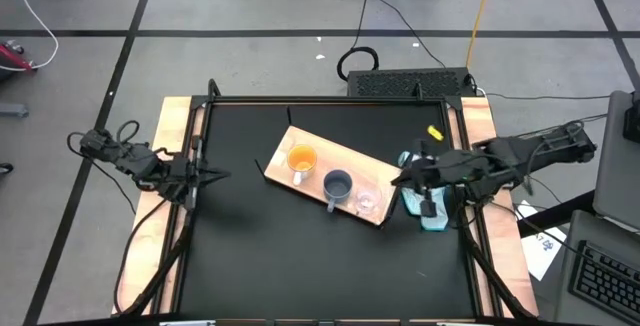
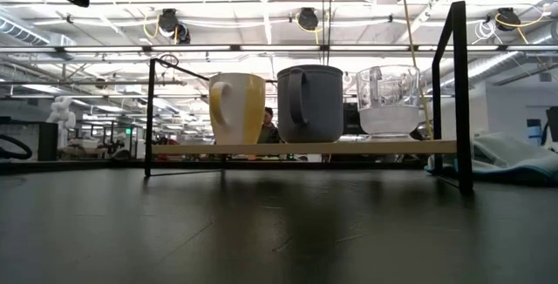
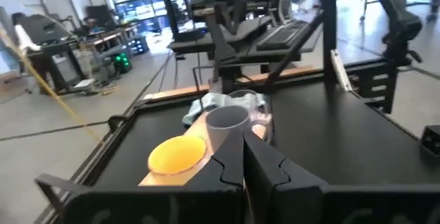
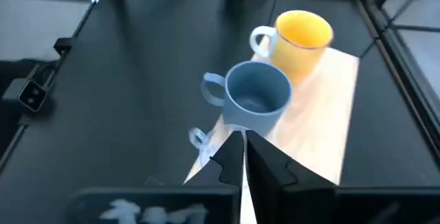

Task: Stack small to large cups/mugs on shelf
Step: Return to Home Position

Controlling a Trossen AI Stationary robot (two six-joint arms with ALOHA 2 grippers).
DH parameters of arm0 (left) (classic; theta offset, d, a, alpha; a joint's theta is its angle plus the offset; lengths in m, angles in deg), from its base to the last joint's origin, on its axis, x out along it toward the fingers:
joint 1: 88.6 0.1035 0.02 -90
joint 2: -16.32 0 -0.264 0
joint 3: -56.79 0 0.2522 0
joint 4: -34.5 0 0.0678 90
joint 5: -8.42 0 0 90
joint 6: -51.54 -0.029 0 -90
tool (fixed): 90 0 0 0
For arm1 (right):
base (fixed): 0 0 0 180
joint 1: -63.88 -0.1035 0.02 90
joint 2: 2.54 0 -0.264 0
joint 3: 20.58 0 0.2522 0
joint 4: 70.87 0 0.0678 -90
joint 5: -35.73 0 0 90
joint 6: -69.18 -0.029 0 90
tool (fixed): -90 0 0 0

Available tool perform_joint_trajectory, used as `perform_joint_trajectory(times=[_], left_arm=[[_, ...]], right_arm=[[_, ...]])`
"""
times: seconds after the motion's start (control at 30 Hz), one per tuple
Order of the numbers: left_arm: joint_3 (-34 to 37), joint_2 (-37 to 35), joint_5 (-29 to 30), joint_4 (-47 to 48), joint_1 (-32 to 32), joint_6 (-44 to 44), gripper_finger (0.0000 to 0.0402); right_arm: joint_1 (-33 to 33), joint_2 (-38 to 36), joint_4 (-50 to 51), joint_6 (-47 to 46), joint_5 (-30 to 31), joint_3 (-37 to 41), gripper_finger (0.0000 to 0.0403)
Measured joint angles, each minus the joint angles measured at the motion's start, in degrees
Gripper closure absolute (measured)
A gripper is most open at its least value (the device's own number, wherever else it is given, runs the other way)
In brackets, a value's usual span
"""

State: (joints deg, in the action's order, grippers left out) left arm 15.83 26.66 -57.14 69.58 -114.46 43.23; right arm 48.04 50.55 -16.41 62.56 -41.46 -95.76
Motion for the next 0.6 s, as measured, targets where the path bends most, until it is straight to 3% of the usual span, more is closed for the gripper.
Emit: perform_joint_trajectory(times=[0.3,0.6], left_arm=[[2.7,-6.2,-0.2,-1.9,0.0,1.1,0.0401],[9.4,-9.5,-0.2,-6.9,0.0,-0.6,0.0401]], right_arm=[[-4.4,-16.3,-14.1,-1.7,1.0,17.2,0.0402],[-5.7,-25.7,-21.6,0.5,2.2,27.5,0.0403]])
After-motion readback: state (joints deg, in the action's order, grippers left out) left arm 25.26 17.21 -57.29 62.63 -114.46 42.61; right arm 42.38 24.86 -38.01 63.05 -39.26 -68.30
